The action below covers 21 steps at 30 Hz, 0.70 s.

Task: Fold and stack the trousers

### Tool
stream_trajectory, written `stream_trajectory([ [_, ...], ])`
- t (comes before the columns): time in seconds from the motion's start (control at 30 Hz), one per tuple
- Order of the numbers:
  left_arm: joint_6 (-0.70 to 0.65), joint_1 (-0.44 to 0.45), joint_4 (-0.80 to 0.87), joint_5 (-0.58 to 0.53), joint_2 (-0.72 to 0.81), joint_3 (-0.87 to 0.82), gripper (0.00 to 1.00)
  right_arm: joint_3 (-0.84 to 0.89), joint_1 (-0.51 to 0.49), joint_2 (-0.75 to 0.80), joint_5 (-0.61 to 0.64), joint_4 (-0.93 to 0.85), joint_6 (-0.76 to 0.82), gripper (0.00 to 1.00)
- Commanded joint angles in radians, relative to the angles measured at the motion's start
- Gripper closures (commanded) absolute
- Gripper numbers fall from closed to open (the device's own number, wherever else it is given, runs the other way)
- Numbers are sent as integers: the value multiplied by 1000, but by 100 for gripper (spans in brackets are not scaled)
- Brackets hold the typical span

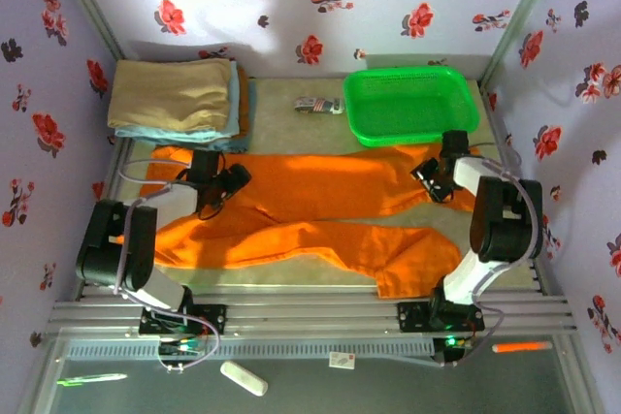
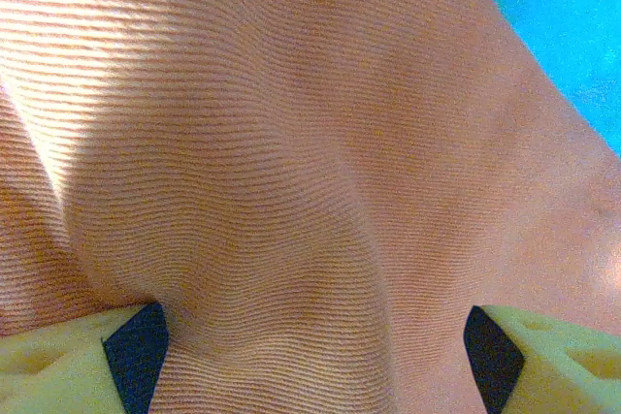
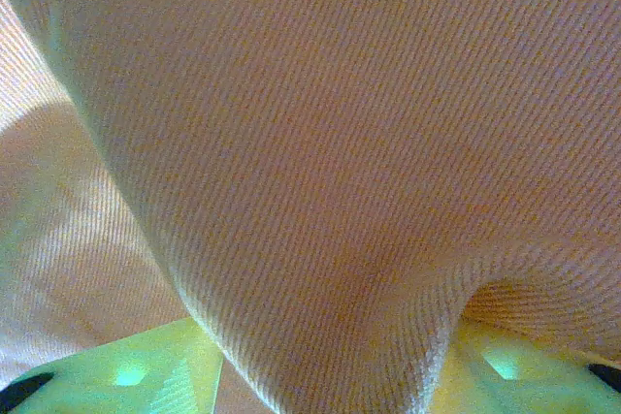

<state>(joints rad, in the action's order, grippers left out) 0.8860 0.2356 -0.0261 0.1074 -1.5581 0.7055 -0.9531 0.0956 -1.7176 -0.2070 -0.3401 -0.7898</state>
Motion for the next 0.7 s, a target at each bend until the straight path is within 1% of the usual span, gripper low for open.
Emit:
stream_trajectory([
  [0.0,14,-49,-14,11,-95,-2,17,-50,19,-105,19,5,-28,44],
  [0.1,20,-83,-28,47,-95,5,18,-119,21,-127,-11,-27,-9,44],
  [0.2,13,-85,-20,85,-41,-8,17,-113,12,-51,-28,-73,15,42],
  [0.3,7,-83,-3,127,71,-56,12,-65,-10,105,17,-165,62,39],
  [0.4,-25,-61,84,130,219,-87,9,-9,-82,290,108,-292,113,36],
  [0.47,-50,-32,155,113,317,-103,8,44,-152,410,178,-371,122,35],
  [0.53,-66,4,214,84,393,-118,8,105,-206,508,212,-425,113,35],
  [0.6,-63,38,247,57,451,-139,8,162,-235,588,242,-484,91,35],
  [0.67,-55,78,262,37,497,-161,8,225,-256,665,241,-523,66,35],
])
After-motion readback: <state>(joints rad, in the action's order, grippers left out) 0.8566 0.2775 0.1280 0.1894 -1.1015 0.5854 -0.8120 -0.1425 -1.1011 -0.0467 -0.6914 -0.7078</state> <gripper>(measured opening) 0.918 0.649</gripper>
